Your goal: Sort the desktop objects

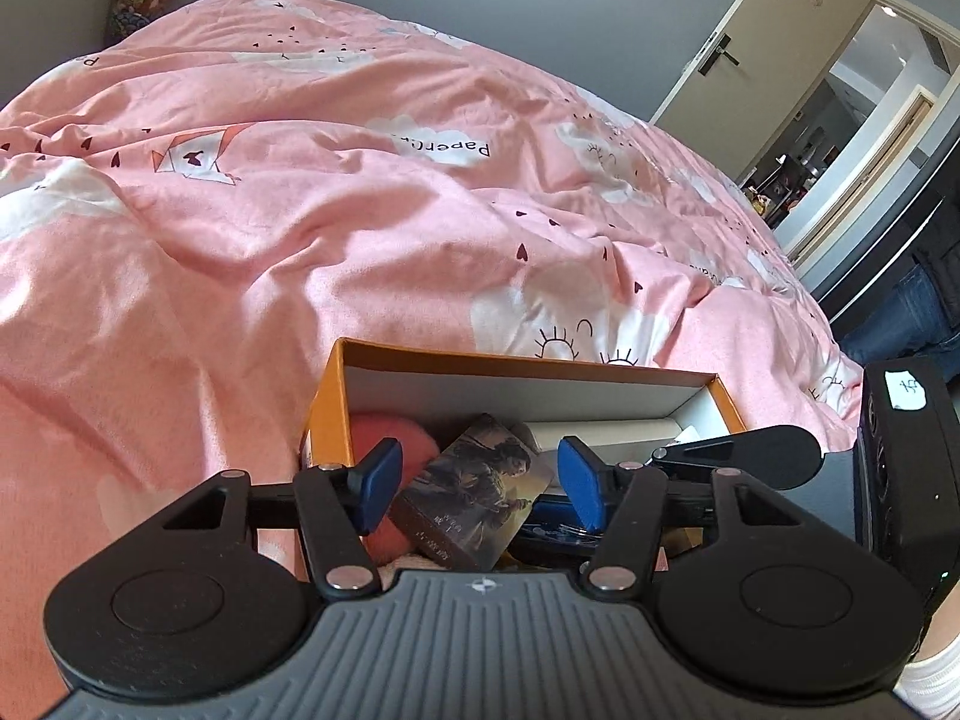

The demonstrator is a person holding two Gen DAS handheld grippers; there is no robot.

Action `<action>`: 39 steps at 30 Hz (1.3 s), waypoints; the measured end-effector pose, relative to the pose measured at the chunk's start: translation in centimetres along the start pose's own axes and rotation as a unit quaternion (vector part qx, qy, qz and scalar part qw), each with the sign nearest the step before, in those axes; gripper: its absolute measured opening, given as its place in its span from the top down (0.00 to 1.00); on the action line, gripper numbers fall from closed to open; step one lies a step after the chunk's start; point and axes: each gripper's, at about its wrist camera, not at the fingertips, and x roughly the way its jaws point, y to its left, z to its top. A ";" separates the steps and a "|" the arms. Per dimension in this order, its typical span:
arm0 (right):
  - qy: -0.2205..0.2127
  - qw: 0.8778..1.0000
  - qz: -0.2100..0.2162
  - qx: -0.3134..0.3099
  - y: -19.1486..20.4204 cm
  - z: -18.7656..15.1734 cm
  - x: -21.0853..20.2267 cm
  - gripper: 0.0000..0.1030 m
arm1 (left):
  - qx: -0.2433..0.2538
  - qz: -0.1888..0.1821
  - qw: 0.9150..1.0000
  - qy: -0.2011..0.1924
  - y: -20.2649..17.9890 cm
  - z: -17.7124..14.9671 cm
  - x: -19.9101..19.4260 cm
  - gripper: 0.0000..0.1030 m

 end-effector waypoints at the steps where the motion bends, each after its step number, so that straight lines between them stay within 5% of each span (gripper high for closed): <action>1: 0.001 1.000 -0.002 0.000 0.0 0.0 0.0 0.77 | 0.001 0.004 1.000 0.001 -0.1 -0.1 0.0 0.34; 8: 0.008 0.999 -0.029 0.019 0.7 -0.2 -1.5 0.76 | 0.023 0.031 0.999 -0.013 -1.4 -0.9 -1.8 0.35; 17: 0.009 0.996 -0.065 0.066 1.9 -1.5 -5.0 0.50 | 0.078 0.123 0.989 -0.033 -5.3 -3.0 -4.2 0.35; 21: 0.006 0.993 -0.075 0.096 2.3 -2.6 -6.5 0.43 | 0.083 0.135 0.986 -0.045 -6.3 -4.2 -5.1 0.33; 39: -0.022 0.962 -0.139 0.235 2.8 -8.0 -10.9 0.22 | 0.096 0.209 0.972 -0.047 -9.8 -9.1 -4.6 0.28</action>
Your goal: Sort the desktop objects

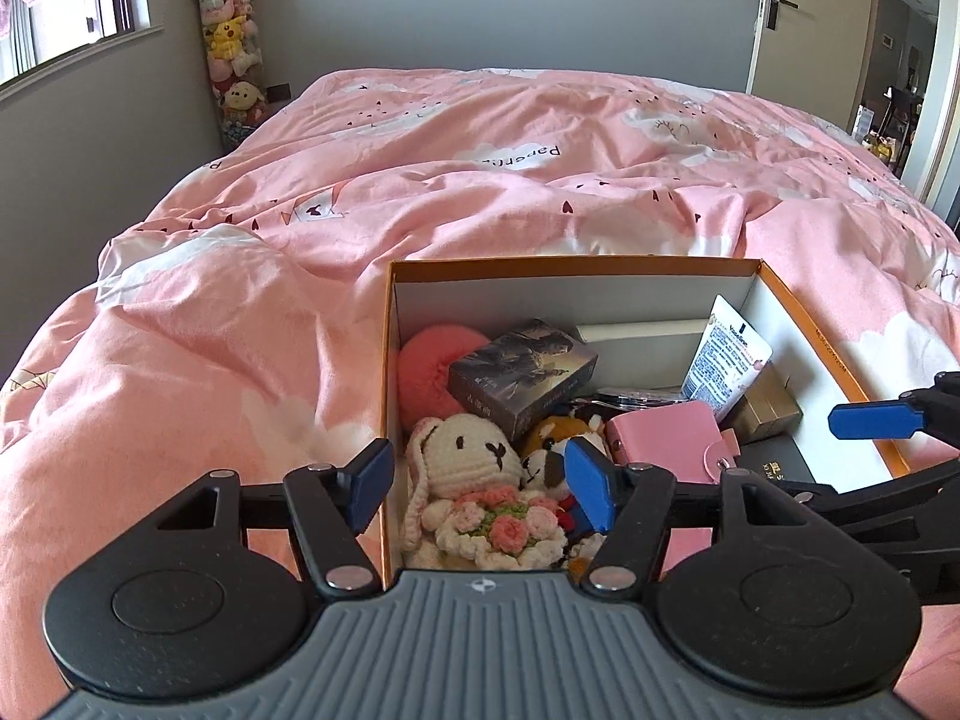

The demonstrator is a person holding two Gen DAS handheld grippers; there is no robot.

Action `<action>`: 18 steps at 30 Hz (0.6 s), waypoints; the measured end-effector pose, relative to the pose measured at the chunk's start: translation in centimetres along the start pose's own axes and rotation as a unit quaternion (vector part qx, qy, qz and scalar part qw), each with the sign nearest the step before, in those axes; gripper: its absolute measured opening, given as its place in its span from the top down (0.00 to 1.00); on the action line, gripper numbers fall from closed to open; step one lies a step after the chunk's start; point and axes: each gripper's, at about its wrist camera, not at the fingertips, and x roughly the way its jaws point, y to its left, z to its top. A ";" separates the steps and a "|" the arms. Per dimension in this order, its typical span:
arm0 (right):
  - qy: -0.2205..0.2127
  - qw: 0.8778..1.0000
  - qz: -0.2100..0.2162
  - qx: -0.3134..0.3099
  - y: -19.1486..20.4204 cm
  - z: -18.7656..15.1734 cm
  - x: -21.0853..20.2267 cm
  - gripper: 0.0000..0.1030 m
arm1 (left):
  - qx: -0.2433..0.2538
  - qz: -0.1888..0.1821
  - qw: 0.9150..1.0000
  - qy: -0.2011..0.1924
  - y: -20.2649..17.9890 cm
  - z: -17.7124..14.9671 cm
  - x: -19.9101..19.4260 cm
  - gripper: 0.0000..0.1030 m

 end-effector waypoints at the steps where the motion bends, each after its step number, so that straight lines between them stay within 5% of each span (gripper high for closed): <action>1: -0.002 1.000 -0.003 0.008 -0.2 -0.3 -0.1 0.21 | 0.001 -0.001 1.000 -0.002 -0.3 -0.1 0.0 0.28; 18: -0.023 0.996 -0.019 0.086 -1.8 -3.0 -0.2 0.18 | 0.015 0.012 1.000 0.012 -2.8 -2.1 1.7 0.27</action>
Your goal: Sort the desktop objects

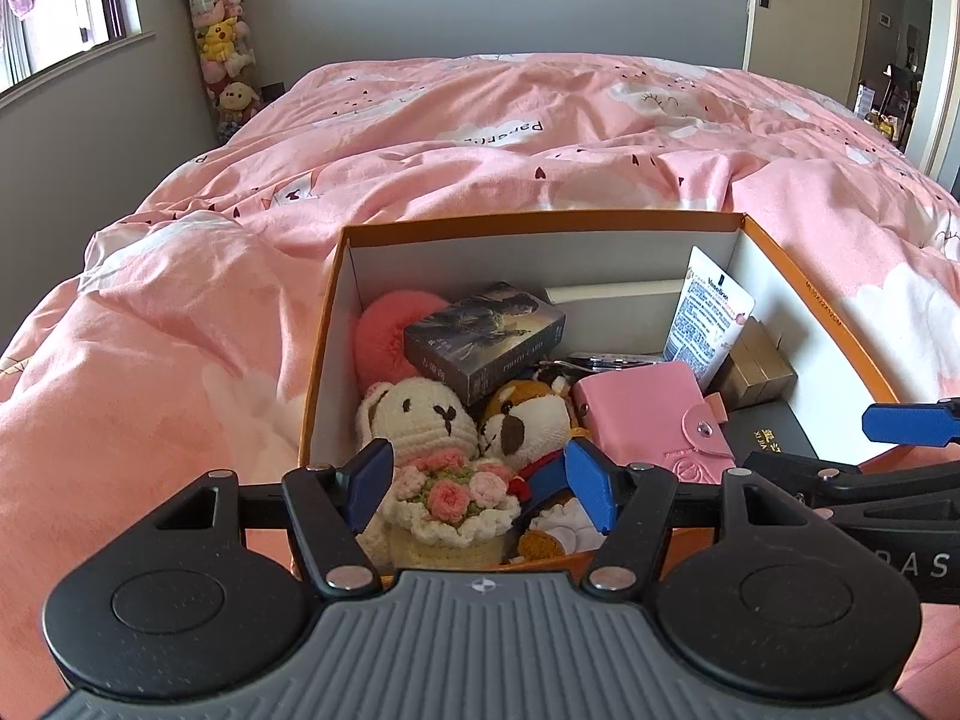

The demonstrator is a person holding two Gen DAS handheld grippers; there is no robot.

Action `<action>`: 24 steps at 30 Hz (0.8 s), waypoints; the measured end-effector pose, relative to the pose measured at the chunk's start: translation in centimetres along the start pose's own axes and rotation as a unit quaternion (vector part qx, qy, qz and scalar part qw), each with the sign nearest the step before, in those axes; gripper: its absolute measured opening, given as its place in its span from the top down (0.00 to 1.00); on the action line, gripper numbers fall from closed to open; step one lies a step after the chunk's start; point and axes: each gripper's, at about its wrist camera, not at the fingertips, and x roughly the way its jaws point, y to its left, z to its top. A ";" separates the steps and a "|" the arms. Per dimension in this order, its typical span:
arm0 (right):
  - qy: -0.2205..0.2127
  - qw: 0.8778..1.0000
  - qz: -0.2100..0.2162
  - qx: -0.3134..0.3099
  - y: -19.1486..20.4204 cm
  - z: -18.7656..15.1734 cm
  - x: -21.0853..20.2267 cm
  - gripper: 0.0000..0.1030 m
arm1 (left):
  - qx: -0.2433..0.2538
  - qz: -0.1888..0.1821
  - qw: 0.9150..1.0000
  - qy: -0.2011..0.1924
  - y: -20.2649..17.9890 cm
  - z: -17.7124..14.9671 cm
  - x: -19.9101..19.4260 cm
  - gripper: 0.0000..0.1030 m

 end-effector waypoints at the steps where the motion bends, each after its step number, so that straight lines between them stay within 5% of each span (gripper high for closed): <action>1: -0.001 1.000 0.000 0.002 0.0 -0.1 0.0 0.18 | 0.000 0.001 1.000 0.004 0.0 -0.2 0.2 0.27; 13: -0.019 1.000 -0.003 0.003 0.4 -1.1 0.4 0.17 | -0.038 -0.003 0.999 0.023 0.5 -1.3 1.2 0.16; 24: -0.033 0.999 -0.001 0.001 0.4 -1.6 0.5 0.17 | -0.048 -0.010 0.998 0.024 0.7 -1.7 1.4 0.15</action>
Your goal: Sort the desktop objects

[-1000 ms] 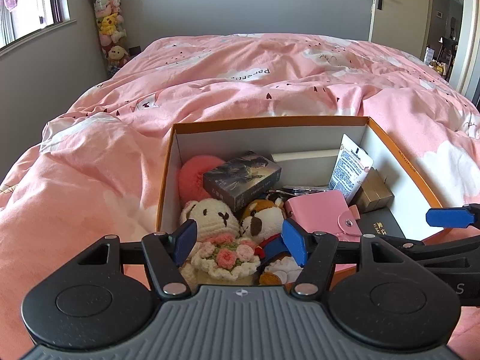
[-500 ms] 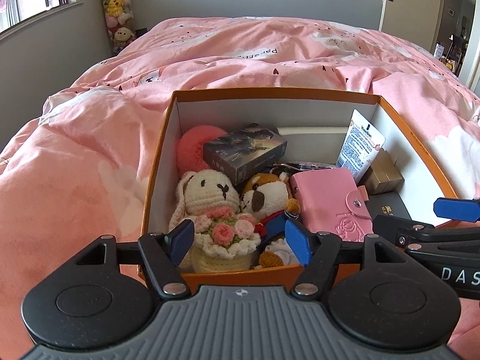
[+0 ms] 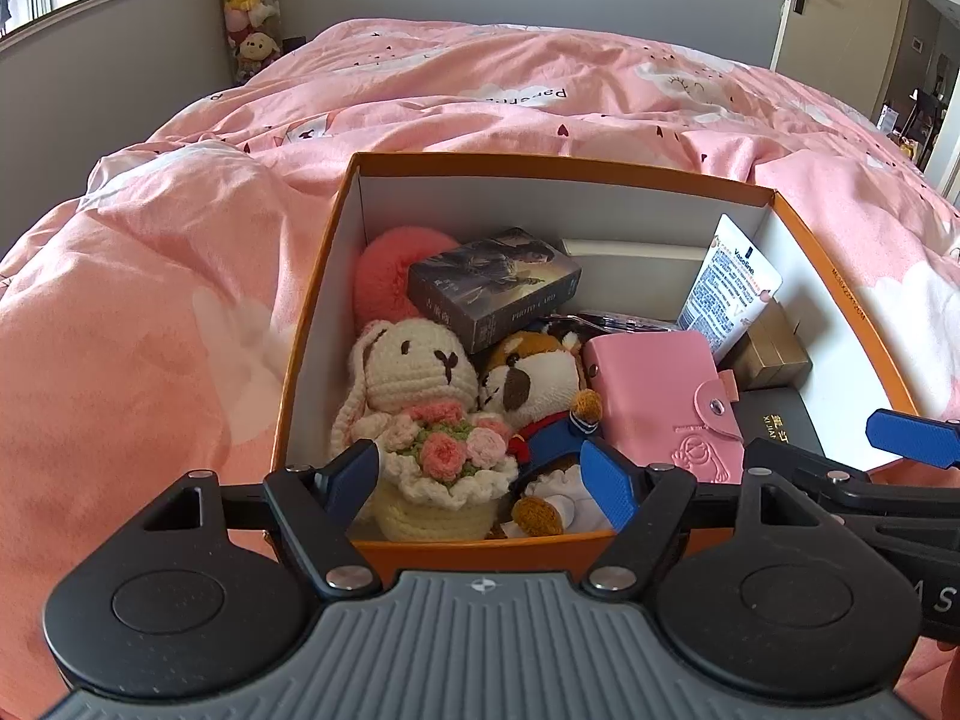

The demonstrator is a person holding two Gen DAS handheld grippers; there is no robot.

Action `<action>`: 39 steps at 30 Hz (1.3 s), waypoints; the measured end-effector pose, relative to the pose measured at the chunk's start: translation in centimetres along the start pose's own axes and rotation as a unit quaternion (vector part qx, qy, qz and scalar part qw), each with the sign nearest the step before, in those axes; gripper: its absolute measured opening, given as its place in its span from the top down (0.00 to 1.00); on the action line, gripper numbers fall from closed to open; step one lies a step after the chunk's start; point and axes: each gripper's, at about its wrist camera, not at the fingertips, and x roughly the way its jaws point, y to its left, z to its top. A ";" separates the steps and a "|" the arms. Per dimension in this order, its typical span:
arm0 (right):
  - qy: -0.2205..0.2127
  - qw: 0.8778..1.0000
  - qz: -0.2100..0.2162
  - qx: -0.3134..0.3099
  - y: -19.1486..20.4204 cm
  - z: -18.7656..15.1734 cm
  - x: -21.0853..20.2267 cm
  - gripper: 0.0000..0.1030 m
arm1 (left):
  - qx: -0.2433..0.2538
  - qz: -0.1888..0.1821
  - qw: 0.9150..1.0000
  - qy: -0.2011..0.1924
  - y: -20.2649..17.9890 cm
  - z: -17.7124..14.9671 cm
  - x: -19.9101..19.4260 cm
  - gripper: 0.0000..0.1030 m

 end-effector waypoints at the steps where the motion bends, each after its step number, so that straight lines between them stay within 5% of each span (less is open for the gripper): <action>1: 0.000 1.000 0.000 0.000 0.0 0.0 0.0 0.17 | 0.000 0.000 1.000 0.000 0.0 0.0 0.0 0.15; 39: 0.001 1.000 -0.002 -0.002 -0.1 -0.2 0.2 0.16 | -0.005 -0.001 1.000 0.009 0.1 -0.1 0.2 0.15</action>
